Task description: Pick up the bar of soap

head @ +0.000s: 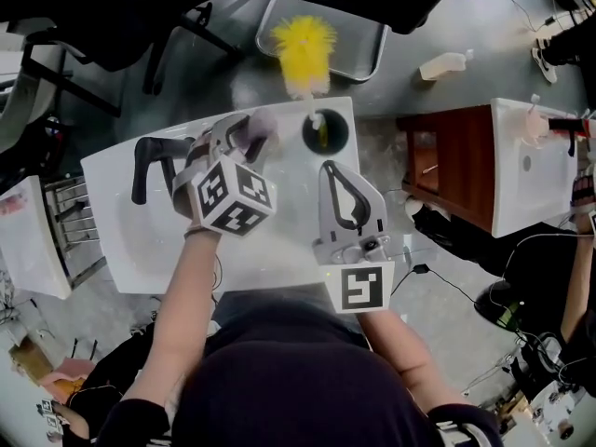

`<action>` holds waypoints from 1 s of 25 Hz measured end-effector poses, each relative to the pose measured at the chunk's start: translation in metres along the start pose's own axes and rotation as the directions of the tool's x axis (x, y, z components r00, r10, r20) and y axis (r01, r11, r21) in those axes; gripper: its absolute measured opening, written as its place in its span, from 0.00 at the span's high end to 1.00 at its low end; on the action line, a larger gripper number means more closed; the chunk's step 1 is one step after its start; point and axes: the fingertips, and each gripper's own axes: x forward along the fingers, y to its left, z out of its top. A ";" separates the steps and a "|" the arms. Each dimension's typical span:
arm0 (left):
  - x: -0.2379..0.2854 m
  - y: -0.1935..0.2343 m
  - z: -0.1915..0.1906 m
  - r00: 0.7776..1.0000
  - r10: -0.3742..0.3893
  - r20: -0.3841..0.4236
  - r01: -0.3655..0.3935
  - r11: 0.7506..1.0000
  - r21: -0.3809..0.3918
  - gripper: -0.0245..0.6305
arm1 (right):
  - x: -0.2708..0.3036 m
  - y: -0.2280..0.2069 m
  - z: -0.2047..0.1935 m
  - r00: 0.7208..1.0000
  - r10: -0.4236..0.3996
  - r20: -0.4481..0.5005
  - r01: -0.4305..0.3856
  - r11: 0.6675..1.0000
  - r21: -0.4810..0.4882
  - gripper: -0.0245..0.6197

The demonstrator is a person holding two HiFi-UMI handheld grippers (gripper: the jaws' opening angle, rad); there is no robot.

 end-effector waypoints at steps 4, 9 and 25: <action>-0.028 0.005 0.011 0.996 0.064 0.066 -0.063 0.998 -0.016 0.68 | -0.006 0.002 0.014 1.000 -0.003 0.020 0.003 1.000 -0.013 0.94; -0.064 0.011 0.022 0.981 0.130 0.145 -0.122 0.990 -0.065 0.68 | -0.013 0.003 0.029 0.999 -0.010 0.039 0.012 0.999 -0.037 0.94; -0.168 0.011 0.034 0.881 0.303 0.364 -0.205 0.937 -0.283 0.68 | -0.029 0.017 0.101 0.985 -0.001 0.174 0.020 0.994 -0.105 0.94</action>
